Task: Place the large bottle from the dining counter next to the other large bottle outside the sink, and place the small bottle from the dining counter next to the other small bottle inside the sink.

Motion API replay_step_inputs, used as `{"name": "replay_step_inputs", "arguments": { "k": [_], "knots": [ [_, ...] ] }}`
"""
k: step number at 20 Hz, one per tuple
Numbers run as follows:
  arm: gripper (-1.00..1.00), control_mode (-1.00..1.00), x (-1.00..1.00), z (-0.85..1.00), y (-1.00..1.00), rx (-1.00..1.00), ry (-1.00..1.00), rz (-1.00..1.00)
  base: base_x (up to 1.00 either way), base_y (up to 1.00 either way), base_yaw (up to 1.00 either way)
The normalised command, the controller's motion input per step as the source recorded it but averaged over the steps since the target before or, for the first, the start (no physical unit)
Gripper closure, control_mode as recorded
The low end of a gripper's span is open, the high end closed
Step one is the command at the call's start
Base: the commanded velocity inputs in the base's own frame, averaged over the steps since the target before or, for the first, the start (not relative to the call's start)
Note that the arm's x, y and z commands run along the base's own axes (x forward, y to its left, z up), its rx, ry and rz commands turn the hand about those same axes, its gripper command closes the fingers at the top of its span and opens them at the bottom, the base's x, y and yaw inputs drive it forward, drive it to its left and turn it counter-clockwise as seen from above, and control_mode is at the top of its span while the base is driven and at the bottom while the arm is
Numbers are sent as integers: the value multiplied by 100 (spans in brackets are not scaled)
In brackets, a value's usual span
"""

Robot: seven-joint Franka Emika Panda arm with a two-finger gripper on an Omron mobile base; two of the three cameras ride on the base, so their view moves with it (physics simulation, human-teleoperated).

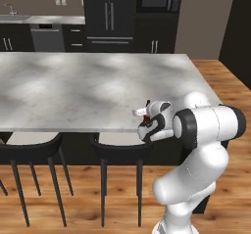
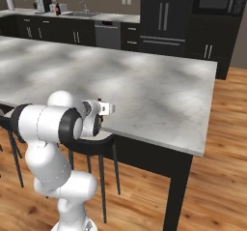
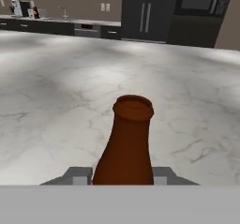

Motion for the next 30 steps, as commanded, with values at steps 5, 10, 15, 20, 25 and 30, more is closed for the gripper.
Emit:
{"name": "replay_step_inputs", "arguments": {
  "k": [5,10,15,20,25,30],
  "knots": [
    [100,100,0,0,0,0,0,0,-1,-46,0],
    [100,100,0,0,0,0,0,0,0,-71,0],
    [100,100,0,0,0,0,0,0,0,-76,0],
    [100,100,0,0,0,0,0,0,0,-80,0],
    [100,100,0,0,0,0,0,0,4,-85,0],
    [100,100,0,0,0,0,0,0,17,-87,0]
  ]
}}
